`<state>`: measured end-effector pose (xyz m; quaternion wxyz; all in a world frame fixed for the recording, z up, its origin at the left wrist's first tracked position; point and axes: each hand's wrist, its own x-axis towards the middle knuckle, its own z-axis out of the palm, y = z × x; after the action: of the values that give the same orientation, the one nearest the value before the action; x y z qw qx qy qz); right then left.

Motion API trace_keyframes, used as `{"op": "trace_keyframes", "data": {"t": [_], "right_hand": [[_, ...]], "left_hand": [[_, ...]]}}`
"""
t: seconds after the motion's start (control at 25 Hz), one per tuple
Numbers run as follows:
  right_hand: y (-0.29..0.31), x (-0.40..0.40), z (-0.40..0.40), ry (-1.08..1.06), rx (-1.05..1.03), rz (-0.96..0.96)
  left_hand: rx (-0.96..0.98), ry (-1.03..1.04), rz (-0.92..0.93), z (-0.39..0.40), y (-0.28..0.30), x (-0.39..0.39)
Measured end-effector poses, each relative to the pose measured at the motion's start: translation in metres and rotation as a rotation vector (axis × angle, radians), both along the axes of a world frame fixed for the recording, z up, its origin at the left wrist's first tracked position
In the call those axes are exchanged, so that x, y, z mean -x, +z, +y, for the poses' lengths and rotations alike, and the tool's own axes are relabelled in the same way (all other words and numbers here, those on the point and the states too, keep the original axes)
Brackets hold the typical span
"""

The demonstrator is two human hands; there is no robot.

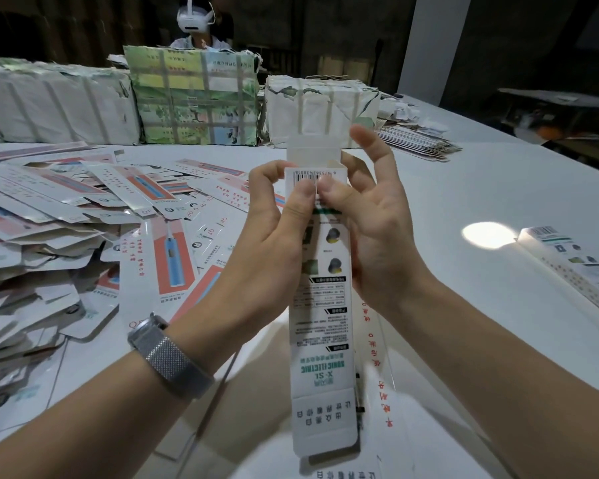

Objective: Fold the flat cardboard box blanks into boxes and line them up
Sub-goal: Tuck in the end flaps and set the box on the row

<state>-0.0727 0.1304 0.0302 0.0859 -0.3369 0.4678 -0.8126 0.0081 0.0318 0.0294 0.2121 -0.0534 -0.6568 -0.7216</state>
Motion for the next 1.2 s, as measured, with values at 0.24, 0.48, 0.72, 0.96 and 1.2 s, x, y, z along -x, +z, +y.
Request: {"op": "trace_keyframes", "data": {"t": [0.24,0.48,0.72,0.96,1.2], "right_hand": [[-0.001,0.004,0.004,-0.014,-0.031,-0.026],[-0.006,-0.003,0.001,-0.148,-0.079,0.017],[0.001,-0.009,0.001,-0.181,-0.043,-0.022],[0.008,-0.007,0.001,-0.214,-0.122,0.037],[0.011,-0.005,0.003,-0.2,-0.145,0.091]], "left_hand": [[0.019,0.051,-0.093,-0.001,-0.006,0.004],[-0.024,0.075,-0.066,0.003,-0.003,0.004],[0.021,0.087,-0.027,0.007,-0.003,0.005],[0.13,0.088,0.018,0.007,-0.003,0.004],[0.154,0.117,0.04,0.004,0.002,0.004]]}}
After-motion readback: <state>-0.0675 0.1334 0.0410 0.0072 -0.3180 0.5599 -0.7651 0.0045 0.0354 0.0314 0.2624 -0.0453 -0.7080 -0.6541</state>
